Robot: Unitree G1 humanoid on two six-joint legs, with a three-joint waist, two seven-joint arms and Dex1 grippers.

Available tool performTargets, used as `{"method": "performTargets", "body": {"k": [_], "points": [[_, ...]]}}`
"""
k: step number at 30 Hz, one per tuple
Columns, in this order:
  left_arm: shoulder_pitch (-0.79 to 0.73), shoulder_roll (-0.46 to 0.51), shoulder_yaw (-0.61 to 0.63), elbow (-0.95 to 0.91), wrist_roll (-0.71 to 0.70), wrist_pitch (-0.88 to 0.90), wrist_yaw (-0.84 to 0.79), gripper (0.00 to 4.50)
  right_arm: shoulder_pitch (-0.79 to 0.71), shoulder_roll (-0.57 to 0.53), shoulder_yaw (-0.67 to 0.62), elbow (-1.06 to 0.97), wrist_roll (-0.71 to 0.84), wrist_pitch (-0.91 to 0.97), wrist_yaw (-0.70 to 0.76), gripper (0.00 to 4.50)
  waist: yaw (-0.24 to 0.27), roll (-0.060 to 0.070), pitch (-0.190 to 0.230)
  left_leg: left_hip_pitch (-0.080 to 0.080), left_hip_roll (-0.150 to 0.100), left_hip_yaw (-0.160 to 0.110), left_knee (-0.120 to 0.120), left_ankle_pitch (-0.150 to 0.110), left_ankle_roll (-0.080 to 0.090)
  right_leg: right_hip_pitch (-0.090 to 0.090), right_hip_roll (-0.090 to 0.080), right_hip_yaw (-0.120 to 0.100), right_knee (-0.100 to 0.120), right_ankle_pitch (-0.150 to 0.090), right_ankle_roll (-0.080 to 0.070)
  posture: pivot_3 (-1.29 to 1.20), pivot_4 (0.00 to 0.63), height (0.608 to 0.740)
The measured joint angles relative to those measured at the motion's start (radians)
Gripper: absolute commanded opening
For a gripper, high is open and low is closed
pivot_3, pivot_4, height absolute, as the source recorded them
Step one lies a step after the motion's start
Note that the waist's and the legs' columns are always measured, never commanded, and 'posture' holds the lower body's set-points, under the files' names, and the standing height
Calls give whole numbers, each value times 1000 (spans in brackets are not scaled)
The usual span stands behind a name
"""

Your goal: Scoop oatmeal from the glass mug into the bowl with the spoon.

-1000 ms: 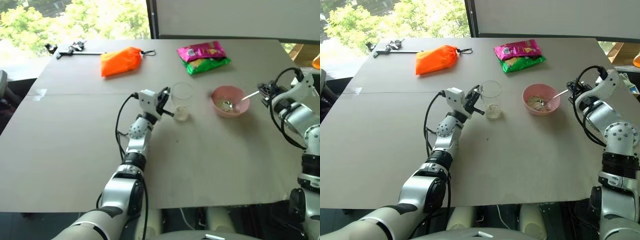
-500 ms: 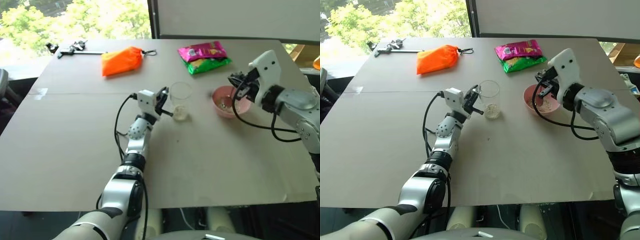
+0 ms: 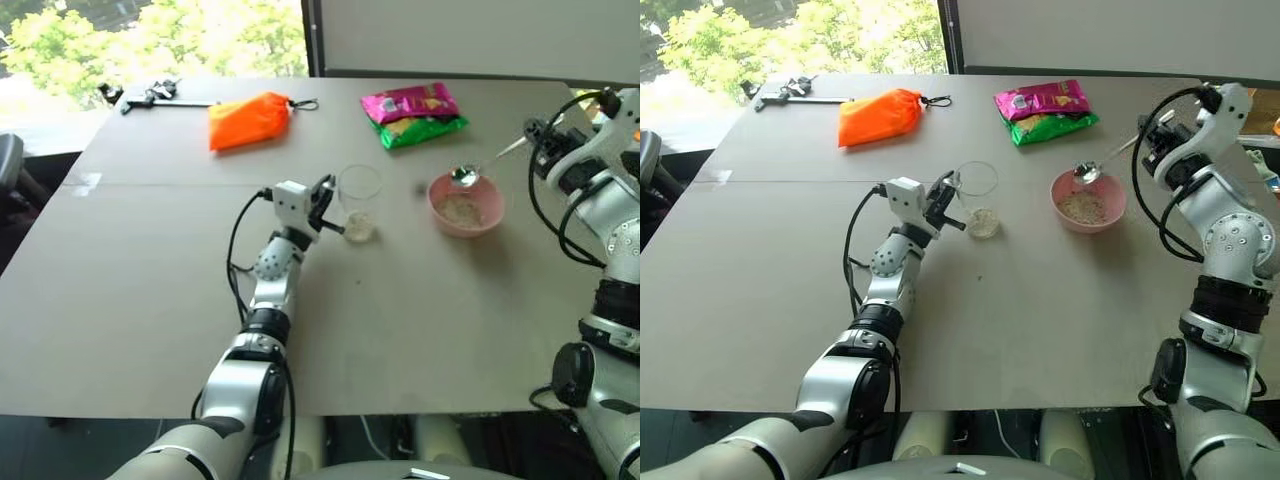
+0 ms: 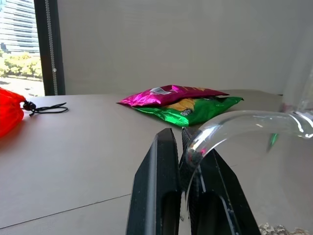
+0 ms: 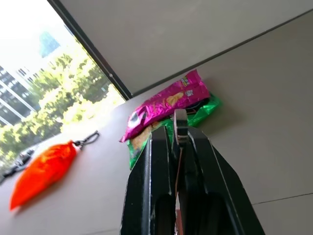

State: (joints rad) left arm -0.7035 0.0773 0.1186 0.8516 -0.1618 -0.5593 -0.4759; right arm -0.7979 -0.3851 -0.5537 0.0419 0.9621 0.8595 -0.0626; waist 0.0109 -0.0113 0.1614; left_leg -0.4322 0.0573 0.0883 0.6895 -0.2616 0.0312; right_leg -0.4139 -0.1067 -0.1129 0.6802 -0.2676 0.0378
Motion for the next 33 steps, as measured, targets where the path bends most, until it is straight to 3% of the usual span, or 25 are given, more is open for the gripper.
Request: {"method": "performTargets", "body": {"k": [4,8,13,21,24,31,33], "points": [[1,0,-1,-1,0,0,0,57,-80,73,-45,-36,205,55,-87,0,-3,0,0,0,0,0,0,0,0,0,0,0,0,0,0,0,150,696],[2,2,-1,-4,0,0,0,57,-96,101,44,-115,309,105,-99,0,-2,0,0,0,0,0,0,0,0,0,0,0,0,0,0,0,150,696],[2,3,-2,-5,0,2,0,57,-69,110,189,-157,285,123,-64,0,0,0,0,0,0,0,0,0,0,0,0,0,0,0,0,0,150,696],[12,12,-4,-24,1,9,-1,57,-28,58,320,-198,182,117,40,0,-1,0,0,0,0,0,0,0,0,0,0,0,0,0,0,0,150,696],[20,11,-4,-36,1,12,0,0,-20,70,354,-210,147,113,60,1077,-1,0,0,0,0,-1,0,0,0,0,0,0,0,0,0,0,150,696],[21,10,-4,-38,1,15,5,0,-19,112,358,-210,115,84,59,4253,-1,0,0,0,0,0,0,0,0,0,0,0,0,0,0,0,150,696],[21,10,-4,-38,1,15,5,0,-20,112,348,-207,111,72,57,4401,-1,0,0,0,0,0,0,0,0,0,0,0,0,0,0,0,150,696]]}}
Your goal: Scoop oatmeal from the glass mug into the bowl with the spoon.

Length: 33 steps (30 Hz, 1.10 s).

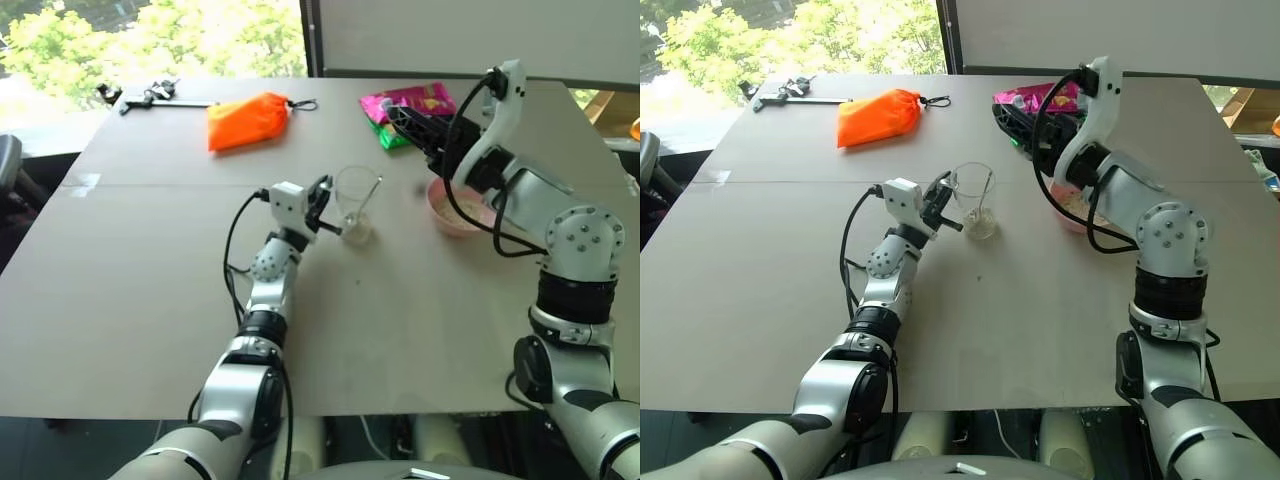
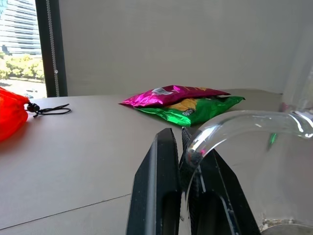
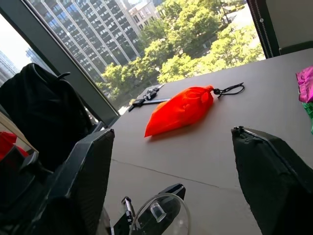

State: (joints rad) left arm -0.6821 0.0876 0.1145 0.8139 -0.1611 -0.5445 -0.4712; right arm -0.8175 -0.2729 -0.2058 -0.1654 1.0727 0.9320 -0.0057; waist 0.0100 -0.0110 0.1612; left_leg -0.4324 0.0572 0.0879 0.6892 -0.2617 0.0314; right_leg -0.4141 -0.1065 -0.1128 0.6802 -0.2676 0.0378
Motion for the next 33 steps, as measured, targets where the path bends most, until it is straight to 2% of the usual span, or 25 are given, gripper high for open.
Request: {"method": "performTargets", "body": {"k": [4,7,11,19,25,30,33], "points": [[12,1,2,-21,-4,15,-3,0,0,-28,-31,26,-31,-23,0,4401,0,0,0,0,0,0,0,0,0,0,0,0,0,0,0,0,150,696],[23,3,1,-47,-23,62,-18,991,2,-38,-48,30,-56,-37,0,4500,-2,0,0,0,0,0,0,0,0,0,0,0,0,0,0,0,150,696],[41,8,-2,-67,-25,86,-24,2760,23,-38,-48,30,-71,-39,0,4500,-3,0,0,0,0,0,0,0,0,0,0,0,0,0,0,0,150,696],[110,26,-5,-185,-33,118,-27,2760,74,-59,-55,20,-61,-25,21,4500,-2,0,0,0,0,0,0,0,0,0,0,0,0,0,0,0,150,696],[244,80,-26,-457,-48,246,-49,2760,117,-79,-77,-29,-15,4,36,4500,-6,0,0,0,0,0,0,0,0,0,0,0,0,0,0,0,150,696],[411,158,-39,-709,-80,408,-69,2760,238,-145,-80,-113,19,48,66,4500,-4,0,0,0,1,0,0,0,0,0,0,0,0,0,0,0,150,696],[565,228,-35,-869,-127,497,-102,2760,429,-272,-31,-239,-54,13,205,4500,1,0,0,1,1,-3,-2,0,0,1,0,0,-2,0,0,0,150,696]]}}
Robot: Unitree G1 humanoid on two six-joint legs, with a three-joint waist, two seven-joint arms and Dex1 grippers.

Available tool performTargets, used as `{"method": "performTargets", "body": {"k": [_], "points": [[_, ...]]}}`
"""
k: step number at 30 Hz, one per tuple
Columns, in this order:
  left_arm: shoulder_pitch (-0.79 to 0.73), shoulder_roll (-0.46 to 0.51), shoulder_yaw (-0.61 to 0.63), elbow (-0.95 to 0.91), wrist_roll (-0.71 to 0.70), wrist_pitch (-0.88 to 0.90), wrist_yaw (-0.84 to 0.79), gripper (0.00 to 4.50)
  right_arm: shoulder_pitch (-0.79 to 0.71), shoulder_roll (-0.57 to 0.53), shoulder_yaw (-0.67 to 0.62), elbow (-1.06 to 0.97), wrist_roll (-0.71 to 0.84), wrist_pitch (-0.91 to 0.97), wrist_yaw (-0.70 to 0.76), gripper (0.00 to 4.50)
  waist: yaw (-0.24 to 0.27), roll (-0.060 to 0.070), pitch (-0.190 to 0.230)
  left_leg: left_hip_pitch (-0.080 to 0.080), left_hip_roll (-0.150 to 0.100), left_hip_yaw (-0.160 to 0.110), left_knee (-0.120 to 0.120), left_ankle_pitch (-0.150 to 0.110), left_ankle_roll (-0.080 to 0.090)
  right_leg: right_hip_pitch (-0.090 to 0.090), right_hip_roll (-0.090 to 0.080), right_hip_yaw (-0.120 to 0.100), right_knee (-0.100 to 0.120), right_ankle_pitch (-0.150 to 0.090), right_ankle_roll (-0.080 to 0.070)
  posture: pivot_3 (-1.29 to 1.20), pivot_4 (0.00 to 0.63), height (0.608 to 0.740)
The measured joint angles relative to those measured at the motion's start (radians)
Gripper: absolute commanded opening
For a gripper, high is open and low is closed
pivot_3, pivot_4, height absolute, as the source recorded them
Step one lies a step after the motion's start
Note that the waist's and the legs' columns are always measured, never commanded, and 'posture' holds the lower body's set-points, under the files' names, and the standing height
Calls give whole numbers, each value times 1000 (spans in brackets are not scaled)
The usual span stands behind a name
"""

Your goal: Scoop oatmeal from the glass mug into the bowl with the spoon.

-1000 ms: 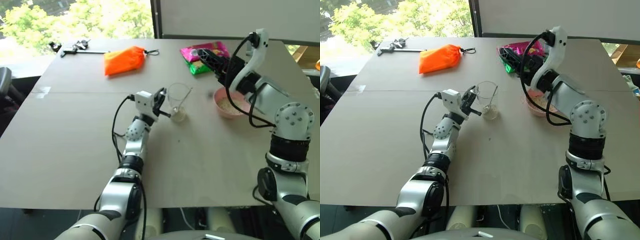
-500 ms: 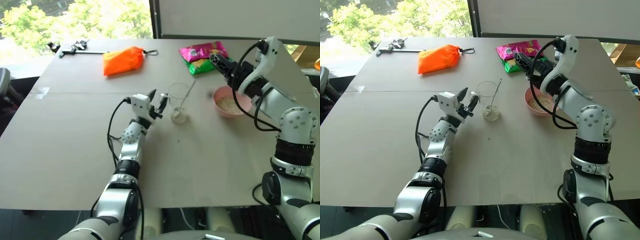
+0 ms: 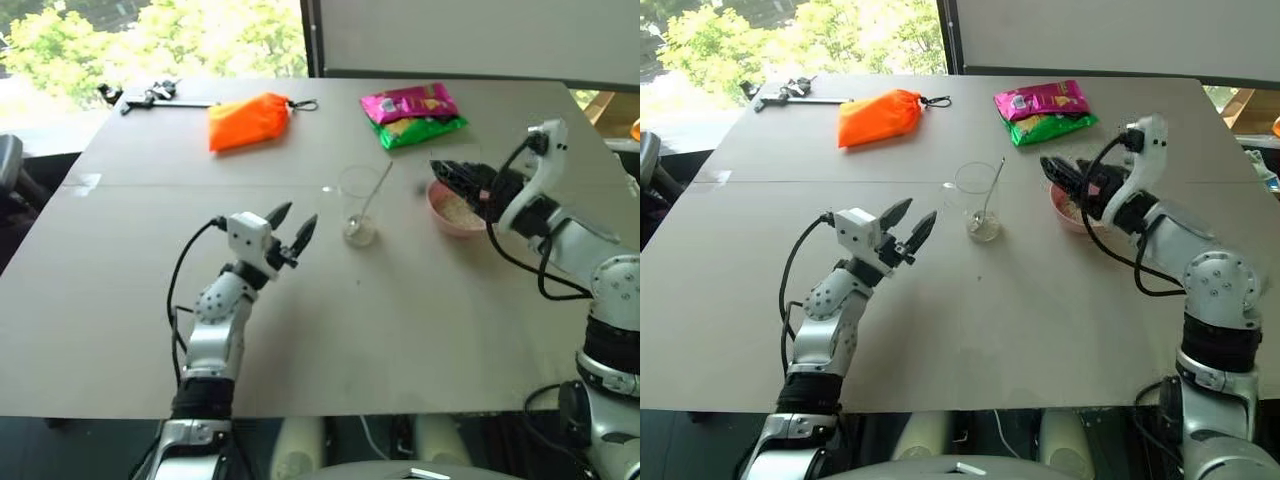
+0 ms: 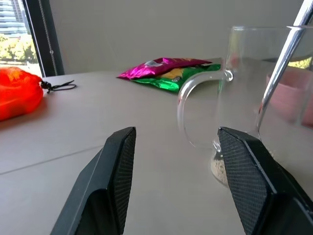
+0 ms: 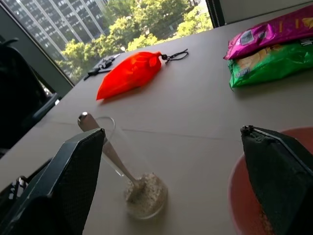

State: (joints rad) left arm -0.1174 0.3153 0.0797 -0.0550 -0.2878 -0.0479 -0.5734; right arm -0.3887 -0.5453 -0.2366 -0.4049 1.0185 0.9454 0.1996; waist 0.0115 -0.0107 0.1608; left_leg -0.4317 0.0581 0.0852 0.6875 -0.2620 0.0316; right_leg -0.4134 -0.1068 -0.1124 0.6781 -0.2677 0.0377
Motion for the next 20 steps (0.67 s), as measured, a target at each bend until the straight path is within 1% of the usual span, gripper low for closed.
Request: {"method": "performTargets", "body": {"k": [2,4,5,6,7,8,9,13,16,20], "points": [[85,32,10,-53,-19,35,-17,2760,138,-12,22,-35,-52,-56,86,4500,0,0,0,1,0,-3,0,0,0,0,0,0,1,0,0,0,150,696],[178,68,19,-119,-37,46,-45,3293,310,-40,68,-57,-136,-146,196,4500,2,0,0,2,0,-4,0,0,0,1,0,0,1,0,0,0,150,696],[212,82,30,-148,-54,65,-52,3293,377,-52,88,-54,-186,-196,242,4500,2,0,0,2,0,-4,1,0,0,2,0,0,1,0,0,0,150,696],[248,98,46,-182,-71,100,-50,3631,453,-64,109,-43,-250,-271,304,4500,2,0,0,2,0,-5,1,0,1,2,0,0,1,0,0,0,150,696],[280,112,66,-214,-82,135,-42,4068,504,-62,118,-22,-298,-347,358,4500,1,0,0,3,0,-5,1,-2,3,2,0,0,1,0,0,0,150,696],[320,127,82,-239,-93,157,-41,4373,538,-59,119,3,-332,-409,401,4500,-1,1,0,4,1,-5,1,-3,5,3,1,1,1,0,0,0,150,696],[378,153,103,-271,-106,176,-53,4475,577,-59,119,53,-379,-495,457,4500,-6,1,0,6,1,-4,2,-3,5,5,1,1,1,-1,0,0,150,696],[486,165,119,-296,-131,180,-99,4475,615,-48,111,144,-460,-662,548,4500,-7,1,-1,13,5,-3,1,-3,5,9,2,2,1,-3,3,0,150,696],[502,162,119,-303,-122,169,-97,4475,624,-34,109,182,-494,-739,584,4500,3,1,-1,15,6,-4,1,-3,5,11,2,2,1,-3,2,0,150,696],[524,144,105,-303,-69,135,-81,4475,630,-16,111,229,-549,-844,618,4500,3,1,-1,15,6,-2,1,-4,5,11,2,2,1,-1,-1,0,150,696]]}}
